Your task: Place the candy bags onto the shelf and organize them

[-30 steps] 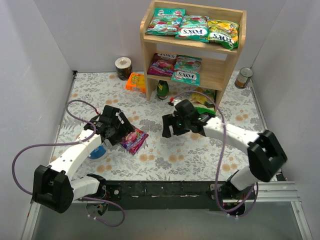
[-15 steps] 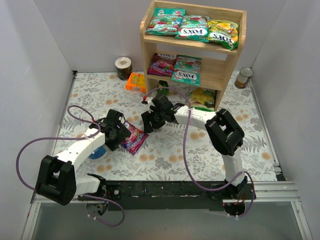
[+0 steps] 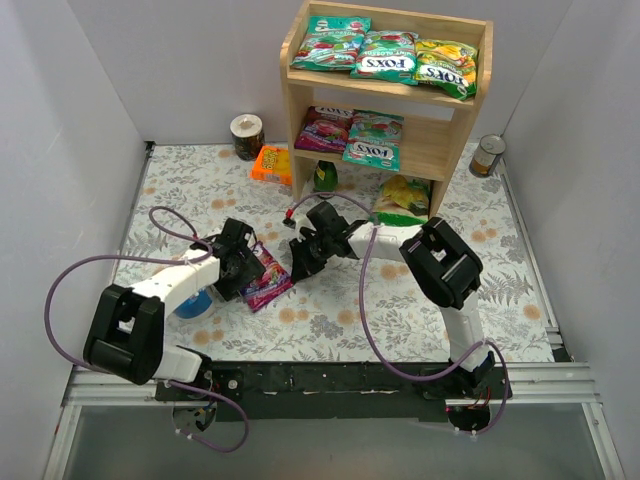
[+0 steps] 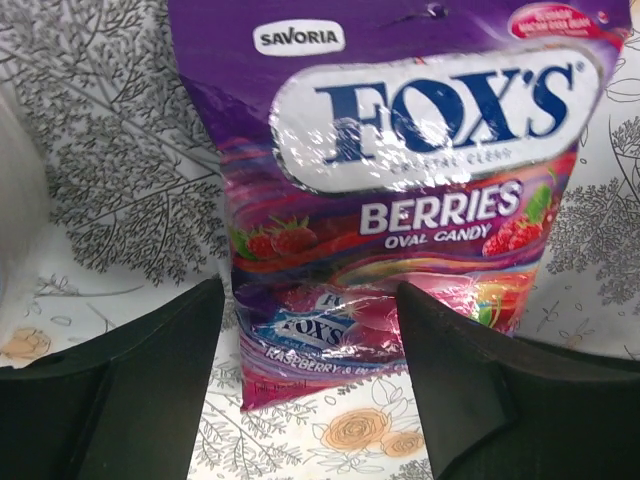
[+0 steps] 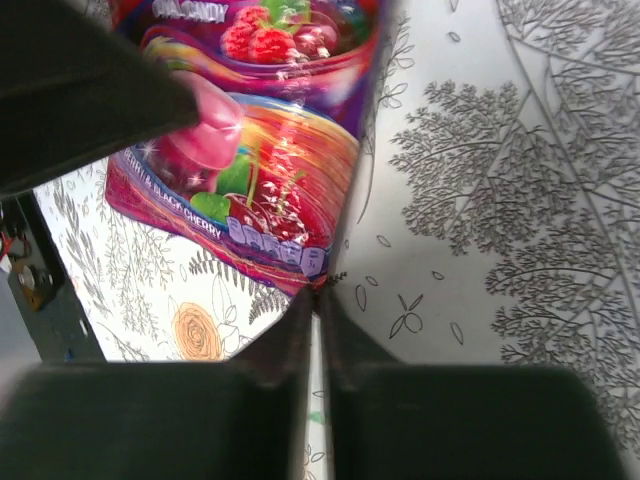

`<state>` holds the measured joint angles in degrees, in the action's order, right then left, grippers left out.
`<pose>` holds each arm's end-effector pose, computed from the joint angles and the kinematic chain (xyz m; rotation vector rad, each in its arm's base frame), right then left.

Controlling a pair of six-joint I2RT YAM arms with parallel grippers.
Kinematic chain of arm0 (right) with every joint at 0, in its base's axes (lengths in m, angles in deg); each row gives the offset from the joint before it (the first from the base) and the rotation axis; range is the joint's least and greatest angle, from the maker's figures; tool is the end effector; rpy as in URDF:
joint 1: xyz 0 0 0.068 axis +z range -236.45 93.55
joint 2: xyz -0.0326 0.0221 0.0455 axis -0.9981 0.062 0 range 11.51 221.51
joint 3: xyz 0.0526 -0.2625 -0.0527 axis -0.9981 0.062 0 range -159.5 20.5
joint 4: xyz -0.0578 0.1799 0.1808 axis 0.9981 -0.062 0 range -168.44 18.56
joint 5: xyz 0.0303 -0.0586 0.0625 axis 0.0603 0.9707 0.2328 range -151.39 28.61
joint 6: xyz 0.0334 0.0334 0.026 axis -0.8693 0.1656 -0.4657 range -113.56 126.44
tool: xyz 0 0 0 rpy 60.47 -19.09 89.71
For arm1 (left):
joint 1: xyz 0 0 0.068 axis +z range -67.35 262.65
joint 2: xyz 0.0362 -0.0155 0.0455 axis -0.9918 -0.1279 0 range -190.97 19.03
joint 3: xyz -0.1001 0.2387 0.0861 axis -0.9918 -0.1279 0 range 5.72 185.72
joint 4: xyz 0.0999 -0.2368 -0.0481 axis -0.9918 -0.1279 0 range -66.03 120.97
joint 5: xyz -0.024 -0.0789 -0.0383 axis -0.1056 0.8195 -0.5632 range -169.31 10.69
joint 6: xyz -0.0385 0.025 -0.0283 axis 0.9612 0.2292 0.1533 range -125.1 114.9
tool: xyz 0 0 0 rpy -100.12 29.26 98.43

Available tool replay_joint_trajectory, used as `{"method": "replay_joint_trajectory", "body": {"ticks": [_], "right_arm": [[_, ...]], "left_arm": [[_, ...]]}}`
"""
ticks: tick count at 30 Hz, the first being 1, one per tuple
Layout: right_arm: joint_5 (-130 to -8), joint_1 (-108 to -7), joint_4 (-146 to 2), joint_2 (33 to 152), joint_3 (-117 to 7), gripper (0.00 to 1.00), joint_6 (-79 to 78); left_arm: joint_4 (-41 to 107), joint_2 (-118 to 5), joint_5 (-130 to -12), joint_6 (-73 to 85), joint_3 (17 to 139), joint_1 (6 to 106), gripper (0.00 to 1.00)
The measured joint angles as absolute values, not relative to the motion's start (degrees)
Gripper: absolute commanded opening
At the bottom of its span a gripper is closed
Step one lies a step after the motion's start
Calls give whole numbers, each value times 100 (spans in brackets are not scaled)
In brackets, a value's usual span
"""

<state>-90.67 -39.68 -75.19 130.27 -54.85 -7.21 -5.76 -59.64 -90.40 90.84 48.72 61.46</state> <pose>0.2871 0.3309 0.1432 -0.9717 2.3562 1.0730 0.2218 -0.0785 0.1744 -1.7385 2.2065 -0.2287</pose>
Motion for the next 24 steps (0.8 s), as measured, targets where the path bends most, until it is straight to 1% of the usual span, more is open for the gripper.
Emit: {"method": "replay_joint_trajectory", "body": {"ticks": [7,15,18,19,24], "right_arm": [[-9193,-3958,-6890,12566,-4609,1,-1084],[-8483,-3931,-6553,10682,-2827,1,-1908],[-8234,-3866,-6461,10127,-2460,1,-2338],[-8177,-3840,-6453,10055,-2432,1,-2459],[-7871,-3776,-6488,10166,-2532,1,-3049]], "left_arm": [[-130,-6288,-8791,8548,4951,6146,69],[747,-6688,-7993,7829,5189,5954,71],[948,-6884,-7913,7670,5453,5814,73],[978,-6910,-7902,7650,5517,5797,76],[587,-6915,-8223,7829,6035,5742,85]]}}
